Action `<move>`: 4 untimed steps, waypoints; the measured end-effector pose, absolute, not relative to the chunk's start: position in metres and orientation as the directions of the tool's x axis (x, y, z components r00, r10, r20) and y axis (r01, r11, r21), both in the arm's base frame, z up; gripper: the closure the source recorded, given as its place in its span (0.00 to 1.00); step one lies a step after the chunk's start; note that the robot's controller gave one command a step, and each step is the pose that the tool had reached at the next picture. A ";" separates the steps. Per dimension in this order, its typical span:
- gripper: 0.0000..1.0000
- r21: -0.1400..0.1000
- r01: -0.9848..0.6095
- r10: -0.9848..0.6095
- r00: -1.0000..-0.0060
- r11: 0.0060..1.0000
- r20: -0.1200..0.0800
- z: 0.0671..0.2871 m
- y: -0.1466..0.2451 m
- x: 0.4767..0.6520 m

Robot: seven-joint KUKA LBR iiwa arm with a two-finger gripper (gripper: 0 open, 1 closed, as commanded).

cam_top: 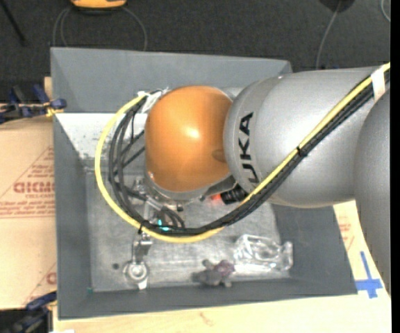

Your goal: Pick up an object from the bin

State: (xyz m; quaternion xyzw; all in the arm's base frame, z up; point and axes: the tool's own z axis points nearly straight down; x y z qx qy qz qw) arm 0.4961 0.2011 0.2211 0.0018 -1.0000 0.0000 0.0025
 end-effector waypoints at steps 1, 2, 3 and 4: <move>0.00 -0.007 -0.517 -0.517 -0.855 0.856 -0.036 0.077 0.201 0.484; 0.00 -0.005 -0.534 -0.533 -0.845 0.846 -0.042 0.078 0.196 0.482; 0.00 -0.010 -0.689 -0.689 -0.724 0.725 -0.037 0.077 0.184 0.483; 0.00 -0.009 -0.609 -0.609 -0.793 0.793 -0.033 0.076 0.119 0.484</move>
Offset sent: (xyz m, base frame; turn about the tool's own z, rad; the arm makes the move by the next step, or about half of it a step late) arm -0.0229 -0.0014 -0.1511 -0.5432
